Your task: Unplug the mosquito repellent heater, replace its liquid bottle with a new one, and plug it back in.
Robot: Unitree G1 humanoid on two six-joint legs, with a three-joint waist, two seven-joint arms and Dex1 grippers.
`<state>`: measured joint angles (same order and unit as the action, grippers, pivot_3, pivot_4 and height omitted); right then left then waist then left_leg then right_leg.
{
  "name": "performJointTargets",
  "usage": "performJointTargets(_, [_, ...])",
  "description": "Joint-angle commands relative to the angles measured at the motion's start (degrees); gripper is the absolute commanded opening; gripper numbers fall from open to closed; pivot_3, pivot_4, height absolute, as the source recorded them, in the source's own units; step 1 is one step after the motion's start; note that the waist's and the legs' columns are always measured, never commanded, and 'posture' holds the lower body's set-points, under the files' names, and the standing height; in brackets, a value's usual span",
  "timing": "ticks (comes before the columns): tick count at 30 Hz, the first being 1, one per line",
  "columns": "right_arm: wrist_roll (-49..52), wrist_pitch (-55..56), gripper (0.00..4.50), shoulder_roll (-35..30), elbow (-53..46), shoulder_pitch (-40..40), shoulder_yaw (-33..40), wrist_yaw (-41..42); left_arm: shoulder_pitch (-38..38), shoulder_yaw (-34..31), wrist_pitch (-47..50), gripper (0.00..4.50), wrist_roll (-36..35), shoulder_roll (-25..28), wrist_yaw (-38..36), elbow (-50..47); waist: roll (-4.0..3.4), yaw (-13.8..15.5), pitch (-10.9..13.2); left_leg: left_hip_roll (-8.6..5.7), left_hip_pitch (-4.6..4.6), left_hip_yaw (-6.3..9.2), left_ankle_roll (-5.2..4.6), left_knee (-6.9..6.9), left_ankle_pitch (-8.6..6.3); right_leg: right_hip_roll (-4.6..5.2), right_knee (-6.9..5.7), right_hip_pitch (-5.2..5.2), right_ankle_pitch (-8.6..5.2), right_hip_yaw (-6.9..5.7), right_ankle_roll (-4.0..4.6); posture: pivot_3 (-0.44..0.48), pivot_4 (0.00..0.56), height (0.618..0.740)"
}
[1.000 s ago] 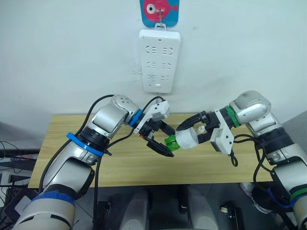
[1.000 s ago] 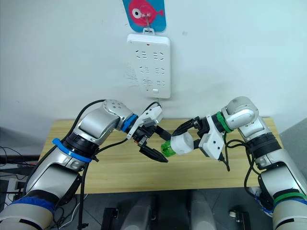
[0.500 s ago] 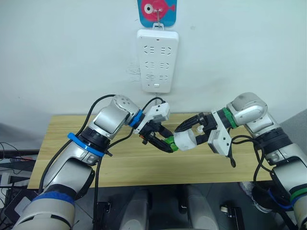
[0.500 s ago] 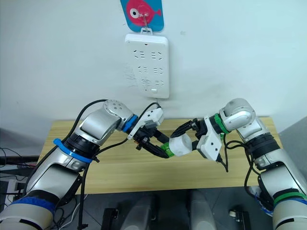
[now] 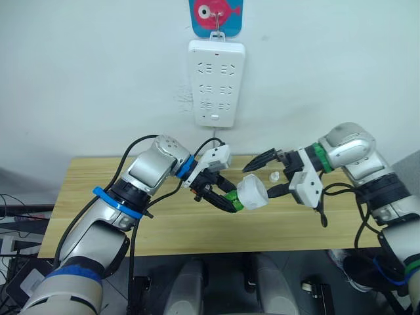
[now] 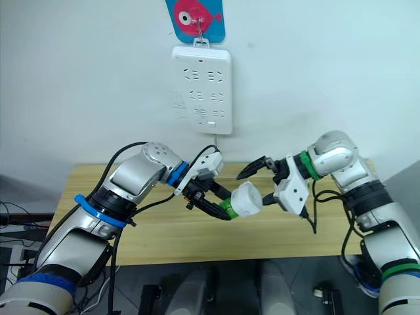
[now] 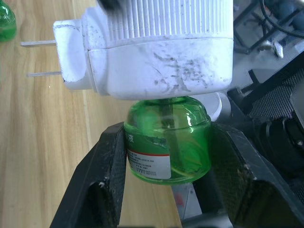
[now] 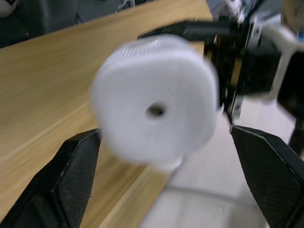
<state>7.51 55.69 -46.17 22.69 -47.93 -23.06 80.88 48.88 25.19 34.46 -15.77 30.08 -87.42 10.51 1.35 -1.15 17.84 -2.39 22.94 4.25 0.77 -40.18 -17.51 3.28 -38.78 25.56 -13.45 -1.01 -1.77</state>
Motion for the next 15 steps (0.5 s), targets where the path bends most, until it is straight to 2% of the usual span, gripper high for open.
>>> performJointTargets(1, [1.88, -4.50, 4.50, -6.54, -0.75, 5.69, 6.30, -2.62, -3.20, -6.93, -4.93, 2.22, -2.94, -1.43, 4.26, -3.11, -0.01, 0.22, -0.01, 0.00, 0.01, -0.02, 0.00, 0.00, 0.00, 0.00, 0.01, 0.00, 0.00, 0.01, 0.00, 0.012, 0.247, 0.740])
performJointTargets(2, [1.38, -7.11, 4.50, -8.07, -1.15, 7.90, 8.33, -4.72, -4.90, -9.01, -6.64, 2.22, -3.30, -2.79, 7.07, -3.48, -0.01, 0.30, -0.01, -0.01, 0.01, -0.03, 0.00, 0.01, 0.00, 0.03, 0.03, 0.00, 0.00, 0.04, 0.00, 0.010, 0.247, 0.740])
performJointTargets(4, [4.02, -21.51, 4.50, -10.65, -6.52, 14.88, 13.10, -10.38, -8.95, -12.95, -10.22, 2.22, -3.46, -6.39, 14.16, -4.82, -0.04, 0.33, -0.05, -0.01, 0.01, -0.07, 0.00, -0.01, 0.00, 0.05, -0.02, 0.01, 0.00, 0.05, 0.00, -0.001, 0.244, 0.740])
performJointTargets(7, [18.50, -54.96, 4.50, -12.23, -26.49, 29.32, 20.89, -24.27, -15.10, -16.74, -16.17, 2.22, -3.20, -11.75, 22.44, -8.43, -0.01, 0.65, -0.15, 0.01, 0.01, -0.07, 0.00, -0.02, 0.00, 0.08, -0.13, 0.02, 0.00, 0.07, 0.00, -0.016, 0.243, 0.740])
performJointTargets(9, [28.42, -70.13, 4.50, -10.94, -38.76, 36.28, 25.03, -34.28, -17.61, -17.64, -22.11, 2.22, -1.31, -14.30, 26.66, -9.21, -0.03, 0.52, -0.19, 0.06, -0.02, -0.11, 0.00, -0.01, 0.00, 0.06, -0.18, 0.04, 0.00, 0.10, 0.00, -0.023, 0.245, 0.740])
performJointTargets(12, [40.75, -84.01, 4.50, -6.33, -52.85, 42.49, 28.67, -49.12, -20.24, -18.43, -27.51, 2.22, 0.81, -17.64, 33.48, -9.15, 0.01, 0.51, -0.37, 0.12, -0.08, -0.16, 0.05, -0.02, 0.03, 0.04, -0.21, 0.01, 0.00, 0.14, 0.00, -0.041, 0.245, 0.740])
performJointTargets(15, [44.78, -90.57, 4.50, 0.02, -60.07, 42.85, 28.41, -60.90, -21.28, -17.67, -31.52, 2.22, 3.66, -19.83, 38.67, -7.99, 0.03, 0.53, -0.69, 0.11, -0.18, -0.24, 0.09, -0.04, 0.05, 0.02, -0.14, -0.12, 0.00, 0.22, 0.00, -0.049, 0.248, 0.740])
